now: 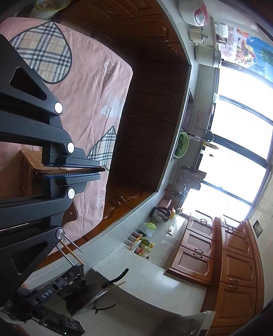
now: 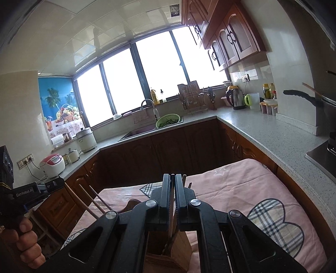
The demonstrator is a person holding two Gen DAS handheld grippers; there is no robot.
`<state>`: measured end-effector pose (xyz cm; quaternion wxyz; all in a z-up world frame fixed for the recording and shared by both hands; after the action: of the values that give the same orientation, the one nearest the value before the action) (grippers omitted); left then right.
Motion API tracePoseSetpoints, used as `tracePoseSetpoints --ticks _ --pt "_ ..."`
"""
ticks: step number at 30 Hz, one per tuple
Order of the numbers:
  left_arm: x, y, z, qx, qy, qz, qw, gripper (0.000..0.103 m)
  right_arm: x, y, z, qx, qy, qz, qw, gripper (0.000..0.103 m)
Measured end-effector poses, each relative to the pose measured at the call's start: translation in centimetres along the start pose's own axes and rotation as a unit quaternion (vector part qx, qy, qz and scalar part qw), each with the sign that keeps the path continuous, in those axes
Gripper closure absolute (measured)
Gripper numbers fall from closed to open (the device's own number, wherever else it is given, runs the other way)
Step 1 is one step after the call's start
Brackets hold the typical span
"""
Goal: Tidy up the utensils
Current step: 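Lower the left tool's chopstick into the holder and open while the right tool releases its own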
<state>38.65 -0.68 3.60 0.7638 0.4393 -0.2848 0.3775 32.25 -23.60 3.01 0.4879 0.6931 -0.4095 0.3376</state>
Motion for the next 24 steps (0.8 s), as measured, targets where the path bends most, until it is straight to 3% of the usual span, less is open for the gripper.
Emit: tracePoseSetpoints --ticks 17,19,21,24 --pt "-0.2 -1.6 0.8 0.008 -0.013 -0.016 0.9998 0.099 -0.7 -1.2 0.6 0.006 -0.014 -0.026 1.0 0.098" --pt "-0.5 -1.3 0.7 0.01 -0.014 -0.016 0.9997 0.099 -0.6 -1.2 0.6 0.006 -0.014 -0.028 0.999 0.094" --pt "-0.5 -1.3 0.6 0.012 -0.015 -0.02 0.9996 0.095 -0.6 -1.0 0.5 0.011 -0.017 -0.027 0.999 0.094" --pt "-0.6 -1.0 0.5 0.015 -0.013 -0.02 0.9996 0.076 -0.6 -0.8 0.6 0.012 -0.018 -0.026 0.999 0.093"
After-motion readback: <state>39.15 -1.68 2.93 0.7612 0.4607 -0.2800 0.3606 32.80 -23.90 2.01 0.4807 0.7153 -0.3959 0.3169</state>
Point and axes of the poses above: each gripper's, at about its wrist camera, not at the fingertips, and y roughly against the way its jaws point, z to its right, x to its top, the point moved 3 cm from there along -y, roughly the way its jaws point, and after that the axes turned 6 degrees about y, right-handed, at the moved point
